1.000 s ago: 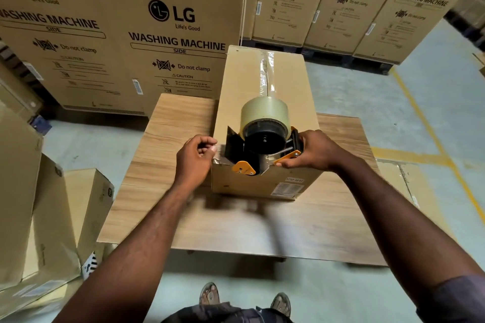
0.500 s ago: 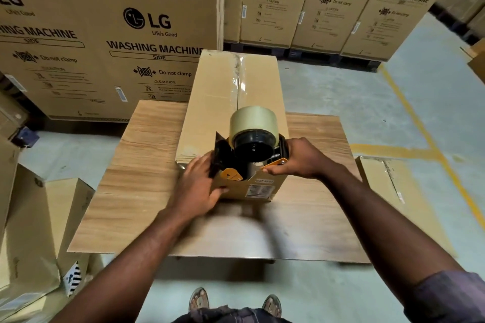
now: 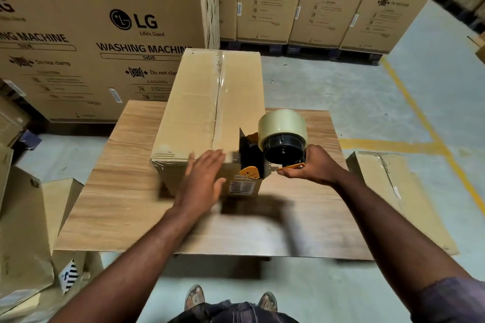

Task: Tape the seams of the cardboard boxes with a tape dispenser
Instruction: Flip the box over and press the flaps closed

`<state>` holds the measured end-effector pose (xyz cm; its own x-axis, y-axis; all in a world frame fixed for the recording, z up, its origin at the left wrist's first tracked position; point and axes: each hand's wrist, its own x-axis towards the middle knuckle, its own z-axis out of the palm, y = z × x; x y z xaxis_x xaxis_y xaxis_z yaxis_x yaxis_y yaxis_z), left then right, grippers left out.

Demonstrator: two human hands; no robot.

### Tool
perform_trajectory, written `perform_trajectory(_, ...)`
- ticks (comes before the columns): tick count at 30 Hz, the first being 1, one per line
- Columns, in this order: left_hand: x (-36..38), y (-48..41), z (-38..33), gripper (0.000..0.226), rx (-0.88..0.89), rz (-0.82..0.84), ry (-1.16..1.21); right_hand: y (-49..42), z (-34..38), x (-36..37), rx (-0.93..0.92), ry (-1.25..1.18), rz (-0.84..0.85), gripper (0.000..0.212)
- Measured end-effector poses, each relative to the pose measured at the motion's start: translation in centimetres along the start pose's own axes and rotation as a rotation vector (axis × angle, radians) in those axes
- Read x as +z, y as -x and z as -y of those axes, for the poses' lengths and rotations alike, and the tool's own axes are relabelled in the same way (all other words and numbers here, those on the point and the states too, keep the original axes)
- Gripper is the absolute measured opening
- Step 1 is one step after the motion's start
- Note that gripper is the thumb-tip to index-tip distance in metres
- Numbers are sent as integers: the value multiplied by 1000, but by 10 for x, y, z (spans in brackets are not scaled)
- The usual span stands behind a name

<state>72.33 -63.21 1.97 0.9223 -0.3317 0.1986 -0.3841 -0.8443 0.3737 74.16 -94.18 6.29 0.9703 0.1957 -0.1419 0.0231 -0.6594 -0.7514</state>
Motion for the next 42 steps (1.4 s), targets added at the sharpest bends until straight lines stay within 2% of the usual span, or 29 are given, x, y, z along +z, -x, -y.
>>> perform_trajectory(3, 14, -10, -31, 80, 35, 79, -52, 2, -8, 1, 4, -46, -10, 27)
perform_trajectory(6, 16, -11, -27, 80, -2, 88, -24, 4, -14, 6, 6, -64, -22, 25)
perform_trajectory(11, 18, -12, -15, 85, 59, 125, 0, 18, -39, -8, 68, -89, -102, 34)
perform_trajectory(16, 27, -10, -32, 77, -3, 50, -54, 32, -57, -10, 116, -135, -98, 33)
perform_trajectory(20, 39, -18, -67, 78, 80, 84, -39, 31, -63, 0, 122, -168, -83, 35)
perform_trajectory(22, 43, -20, -68, 83, 98, 121, -13, 32, -68, -1, 127, -195, -84, 45)
perform_trajectory(25, 42, -19, -59, 88, 120, 150, -23, 33, -71, -3, 111, -196, -84, 44)
perform_trajectory(31, 40, -21, -58, 83, 136, 133, -18, 42, -88, -13, 140, -130, -79, 29)
perform_trajectory(37, 42, -19, -65, 80, 93, 121, 15, 22, -85, -18, 137, 84, 76, 24)
perform_trajectory(39, 43, -18, -65, 80, 78, 102, 28, 10, -78, -22, 120, 119, 112, 29)
perform_trajectory(42, 45, -17, -66, 79, 74, 100, 15, 2, -83, -27, 166, 267, 137, 52)
